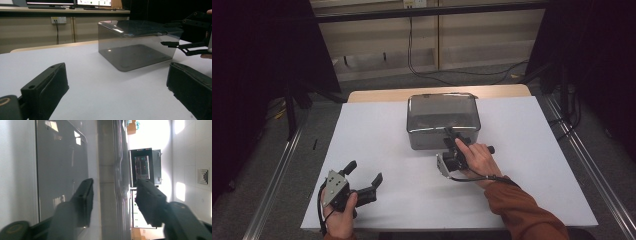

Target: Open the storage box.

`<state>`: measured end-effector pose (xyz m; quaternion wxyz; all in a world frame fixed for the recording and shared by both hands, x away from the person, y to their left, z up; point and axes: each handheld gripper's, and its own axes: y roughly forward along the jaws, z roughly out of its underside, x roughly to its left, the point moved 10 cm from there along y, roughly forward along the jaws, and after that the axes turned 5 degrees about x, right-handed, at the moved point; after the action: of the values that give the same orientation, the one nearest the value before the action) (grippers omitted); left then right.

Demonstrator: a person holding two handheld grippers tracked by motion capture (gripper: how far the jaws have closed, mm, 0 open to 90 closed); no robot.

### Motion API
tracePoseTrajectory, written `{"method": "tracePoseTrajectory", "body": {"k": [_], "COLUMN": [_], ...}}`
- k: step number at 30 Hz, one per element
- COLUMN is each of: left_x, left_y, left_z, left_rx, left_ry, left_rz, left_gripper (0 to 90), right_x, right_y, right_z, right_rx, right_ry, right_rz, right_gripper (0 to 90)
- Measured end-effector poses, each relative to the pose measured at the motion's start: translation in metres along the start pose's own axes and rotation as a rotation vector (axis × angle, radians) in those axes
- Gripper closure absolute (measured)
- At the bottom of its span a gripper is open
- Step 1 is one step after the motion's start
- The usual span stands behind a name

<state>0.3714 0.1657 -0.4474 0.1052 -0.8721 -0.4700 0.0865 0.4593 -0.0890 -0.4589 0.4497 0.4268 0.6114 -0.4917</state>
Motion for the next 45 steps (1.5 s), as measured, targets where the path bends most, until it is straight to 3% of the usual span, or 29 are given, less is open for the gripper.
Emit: {"method": "tracePoseTrajectory", "body": {"k": [14,27,29,35,38,45], "left_x": [0.001,0.003,0.003,-0.005,-0.007,-0.010], "left_y": [0.004,0.010,0.011,0.016,0.020,0.026], "left_z": [0.001,-0.003,-0.003,-0.008,-0.010,-0.013], "left_rx": [0.017,0.035,0.038,0.029,0.030,0.036], "left_ry": [0.016,0.014,0.017,0.015,0.038,0.039], "left_rz": [-0.006,0.006,0.004,0.051,0.051,0.073], "left_gripper": [3.1,2.9,2.9,4.2,4.3,2.7], "right_x": [0.002,-0.003,-0.004,-0.006,-0.007,-0.014], "right_y": [-0.001,-0.003,-0.003,-0.003,-0.004,-0.004], "right_z": [-0.003,-0.008,-0.009,-0.010,-0.010,-0.010], "right_rx": [0.014,-0.008,-0.009,-0.015,-0.013,-0.015], "right_ry": [-0.033,-0.015,-0.019,-0.019,-0.008,-0.014], "right_rz": [0.004,0.006,0.004,0.009,0.001,0.020], "right_gripper": [64.0,79.1,79.5,80.1,80.1,80.9]}}
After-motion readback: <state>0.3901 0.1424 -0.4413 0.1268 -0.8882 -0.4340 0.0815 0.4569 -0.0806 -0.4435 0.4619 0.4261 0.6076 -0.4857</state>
